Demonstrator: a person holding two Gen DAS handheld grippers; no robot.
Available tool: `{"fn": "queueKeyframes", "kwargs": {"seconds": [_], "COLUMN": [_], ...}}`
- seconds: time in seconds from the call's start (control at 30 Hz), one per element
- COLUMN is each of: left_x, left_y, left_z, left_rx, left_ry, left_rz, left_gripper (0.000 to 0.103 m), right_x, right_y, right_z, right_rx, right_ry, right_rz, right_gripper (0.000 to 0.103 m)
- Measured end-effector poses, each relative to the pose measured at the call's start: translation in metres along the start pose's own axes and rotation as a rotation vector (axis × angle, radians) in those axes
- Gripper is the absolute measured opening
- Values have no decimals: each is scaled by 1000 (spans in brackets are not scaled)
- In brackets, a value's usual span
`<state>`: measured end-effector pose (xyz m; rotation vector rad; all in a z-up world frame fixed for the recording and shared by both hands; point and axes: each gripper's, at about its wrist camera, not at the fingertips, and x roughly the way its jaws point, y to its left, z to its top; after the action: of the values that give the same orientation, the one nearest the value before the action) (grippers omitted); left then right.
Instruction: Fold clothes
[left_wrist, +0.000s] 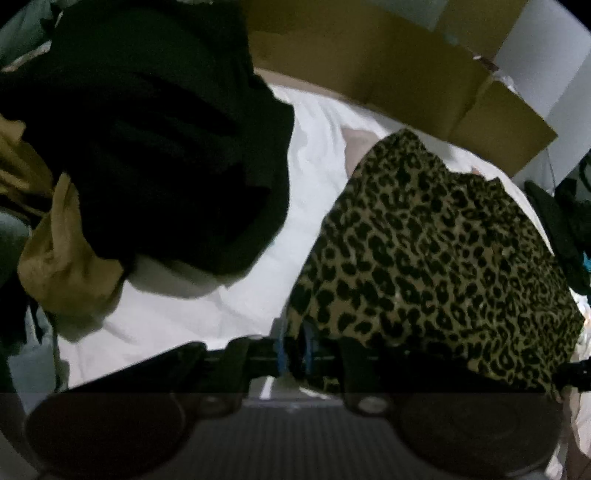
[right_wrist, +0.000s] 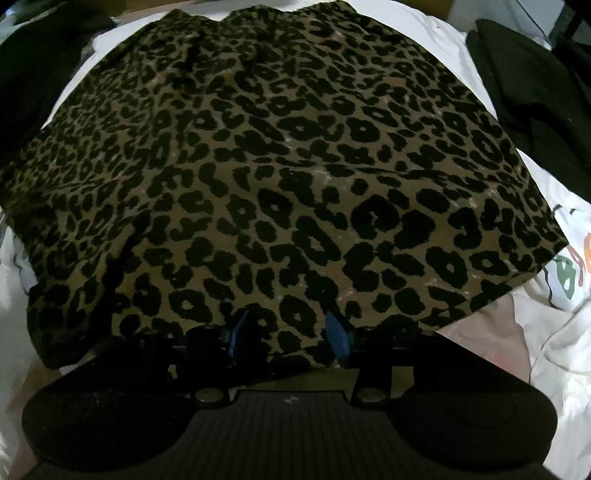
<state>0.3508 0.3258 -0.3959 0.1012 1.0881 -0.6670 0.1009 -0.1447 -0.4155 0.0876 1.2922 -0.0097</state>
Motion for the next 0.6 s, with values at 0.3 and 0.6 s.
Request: {"fn": "queueKeyframes", "kwargs": {"seconds": [0.3,0.6], "left_x": [15,27], "left_y": [2,13], "left_z": [4,-4], "left_rx": [15,-15], "left_ry": [3,48], "left_rz": [-7,-19], "left_gripper": [18,20], "right_x": [-7,-15], "right_y": [3,9], "right_z": [-2,11], "right_rx": [29,24], "right_ry": [-12,-50], "right_rz": [36,56], "right_gripper": [52,52]}}
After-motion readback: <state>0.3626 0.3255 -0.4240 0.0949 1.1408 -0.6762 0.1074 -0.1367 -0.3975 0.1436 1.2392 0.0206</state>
